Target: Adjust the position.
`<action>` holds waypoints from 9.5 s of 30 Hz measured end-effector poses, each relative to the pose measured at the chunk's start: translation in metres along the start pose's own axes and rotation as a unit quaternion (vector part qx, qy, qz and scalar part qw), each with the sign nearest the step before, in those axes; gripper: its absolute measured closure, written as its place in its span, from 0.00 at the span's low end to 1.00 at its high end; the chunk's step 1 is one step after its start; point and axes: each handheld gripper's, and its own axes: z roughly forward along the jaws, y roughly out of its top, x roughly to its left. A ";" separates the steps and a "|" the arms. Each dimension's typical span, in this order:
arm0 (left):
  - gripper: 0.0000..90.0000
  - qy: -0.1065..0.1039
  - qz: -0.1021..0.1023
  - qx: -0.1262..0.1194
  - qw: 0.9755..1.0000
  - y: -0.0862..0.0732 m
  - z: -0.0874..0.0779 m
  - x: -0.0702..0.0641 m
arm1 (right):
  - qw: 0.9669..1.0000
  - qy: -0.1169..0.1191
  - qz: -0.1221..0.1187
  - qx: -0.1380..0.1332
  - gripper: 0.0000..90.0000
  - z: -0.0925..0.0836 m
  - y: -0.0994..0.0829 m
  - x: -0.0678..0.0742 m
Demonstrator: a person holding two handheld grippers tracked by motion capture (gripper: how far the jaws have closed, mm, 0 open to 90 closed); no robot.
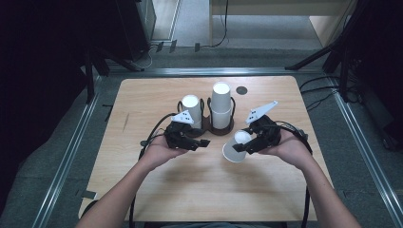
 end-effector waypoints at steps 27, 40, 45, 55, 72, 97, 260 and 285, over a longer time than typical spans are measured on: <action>0.12 -0.070 0.013 0.030 0.997 -0.008 0.010 -0.001 | 0.997 0.035 0.005 -0.068 0.38 0.025 -0.010 -0.005; 0.14 -0.060 0.019 0.075 0.995 -0.002 0.014 0.007 | 0.995 0.059 -0.001 -0.075 0.38 0.034 -0.004 0.000; 0.15 -0.068 0.017 0.078 0.994 0.001 0.019 0.006 | 0.995 0.062 -0.003 -0.074 0.38 0.035 -0.003 0.001; 0.14 -0.070 0.028 0.083 0.994 0.005 0.025 0.003 | 0.995 0.064 0.001 -0.076 0.38 0.036 -0.001 0.002; 0.13 -0.088 0.050 0.099 0.990 0.005 0.041 -0.011 | 0.993 0.073 0.007 -0.092 0.38 0.039 0.008 0.009; 0.32 -0.077 0.071 0.098 0.990 0.008 0.034 -0.012 | 0.990 0.085 0.028 -0.107 0.29 0.039 0.009 0.005; 0.24 -0.034 0.143 0.271 0.951 0.027 0.025 0.001 | 0.996 0.036 -0.065 -0.049 0.28 0.053 -0.002 0.012; 0.22 -0.059 0.162 0.268 0.948 0.025 0.035 -0.011 | 0.991 0.037 -0.129 -0.015 0.37 0.067 0.006 0.028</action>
